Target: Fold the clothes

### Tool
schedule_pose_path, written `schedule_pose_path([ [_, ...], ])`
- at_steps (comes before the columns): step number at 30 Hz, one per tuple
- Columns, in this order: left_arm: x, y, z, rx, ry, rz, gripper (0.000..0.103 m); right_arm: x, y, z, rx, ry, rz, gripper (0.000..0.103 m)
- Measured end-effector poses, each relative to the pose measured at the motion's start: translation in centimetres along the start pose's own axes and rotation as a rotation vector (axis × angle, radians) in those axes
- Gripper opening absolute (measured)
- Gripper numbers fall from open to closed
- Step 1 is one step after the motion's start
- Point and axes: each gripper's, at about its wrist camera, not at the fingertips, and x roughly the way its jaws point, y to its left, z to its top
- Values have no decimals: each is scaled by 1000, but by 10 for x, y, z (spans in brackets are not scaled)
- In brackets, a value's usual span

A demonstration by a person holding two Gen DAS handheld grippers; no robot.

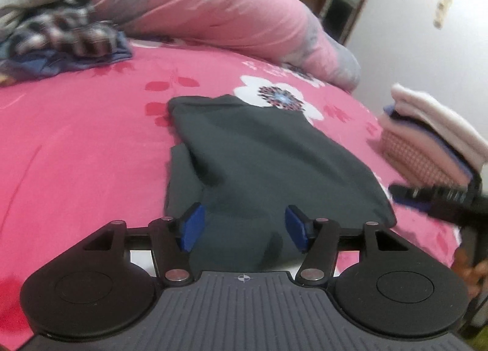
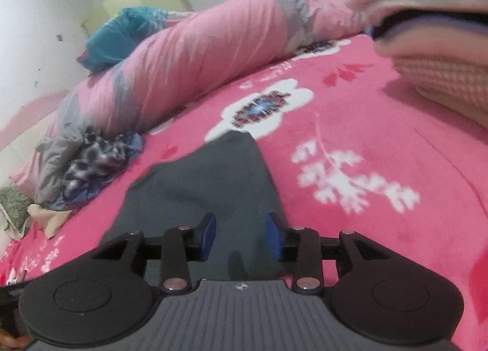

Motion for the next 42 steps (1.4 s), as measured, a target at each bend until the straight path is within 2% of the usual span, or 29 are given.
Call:
schedule_pose_path([
  [2,-6,2,-5,-37,13,21,59,11,-15,-10,81,32,-9,38],
  [4,-11,4,-10,-59,9,43,59,6,-26,-10,148,-10,13,39],
  [9,-23,11,-19,-86,-80,150,59,2,-47,-15,270,-42,29,38],
  [13,-21,27,-25,-138,-103,201,59,0,-46,-16,268,-48,3,38],
  [16,-19,37,-29,-179,-106,204,59,0,-43,-16,249,-44,-17,38],
  [25,-18,36,-39,-213,-168,227,58,-3,-35,-18,189,-25,-60,39],
  [31,-20,29,-45,-225,-196,268,58,-2,-35,-18,182,-15,-62,39],
  [42,-24,23,-46,-260,-202,337,58,-2,-44,-21,238,-18,-23,39],
])
